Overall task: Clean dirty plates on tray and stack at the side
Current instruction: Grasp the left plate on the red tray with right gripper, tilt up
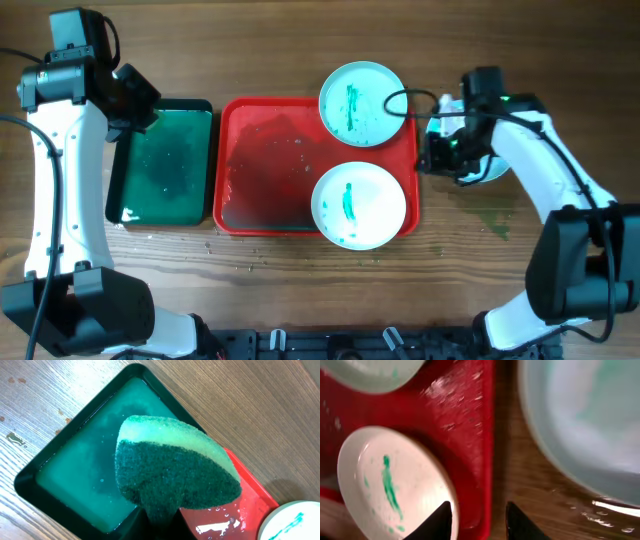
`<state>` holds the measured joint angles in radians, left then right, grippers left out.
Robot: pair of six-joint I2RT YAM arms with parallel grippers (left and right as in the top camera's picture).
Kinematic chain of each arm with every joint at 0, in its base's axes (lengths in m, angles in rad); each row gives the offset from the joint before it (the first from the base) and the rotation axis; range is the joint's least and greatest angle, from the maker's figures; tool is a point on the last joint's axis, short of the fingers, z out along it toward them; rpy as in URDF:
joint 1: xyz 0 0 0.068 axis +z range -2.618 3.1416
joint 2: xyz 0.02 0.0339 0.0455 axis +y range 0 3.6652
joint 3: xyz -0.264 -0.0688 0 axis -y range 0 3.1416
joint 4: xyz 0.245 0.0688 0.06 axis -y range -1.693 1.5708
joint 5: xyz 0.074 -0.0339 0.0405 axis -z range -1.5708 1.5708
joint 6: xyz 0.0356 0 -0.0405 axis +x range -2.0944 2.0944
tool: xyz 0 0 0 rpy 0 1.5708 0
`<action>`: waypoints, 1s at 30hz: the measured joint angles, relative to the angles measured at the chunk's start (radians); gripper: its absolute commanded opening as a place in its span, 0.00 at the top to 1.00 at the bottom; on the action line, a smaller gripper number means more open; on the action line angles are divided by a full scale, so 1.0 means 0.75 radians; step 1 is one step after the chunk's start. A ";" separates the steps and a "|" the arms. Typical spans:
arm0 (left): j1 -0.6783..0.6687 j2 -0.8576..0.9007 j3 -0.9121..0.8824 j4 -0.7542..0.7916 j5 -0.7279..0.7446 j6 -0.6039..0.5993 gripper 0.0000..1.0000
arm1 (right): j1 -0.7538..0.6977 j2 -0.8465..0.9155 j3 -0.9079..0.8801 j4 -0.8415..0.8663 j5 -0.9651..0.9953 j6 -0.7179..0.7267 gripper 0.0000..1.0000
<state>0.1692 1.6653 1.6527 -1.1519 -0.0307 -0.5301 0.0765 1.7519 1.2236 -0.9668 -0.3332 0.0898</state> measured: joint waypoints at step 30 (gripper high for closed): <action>-0.008 0.000 0.000 -0.014 0.028 0.000 0.96 | 0.655 -0.078 -0.040 0.574 0.139 0.422 0.96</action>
<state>0.1635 1.6653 1.6527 -1.1625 -0.0093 -0.5301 0.5678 1.6936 1.1934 -0.5362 -0.2287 0.4065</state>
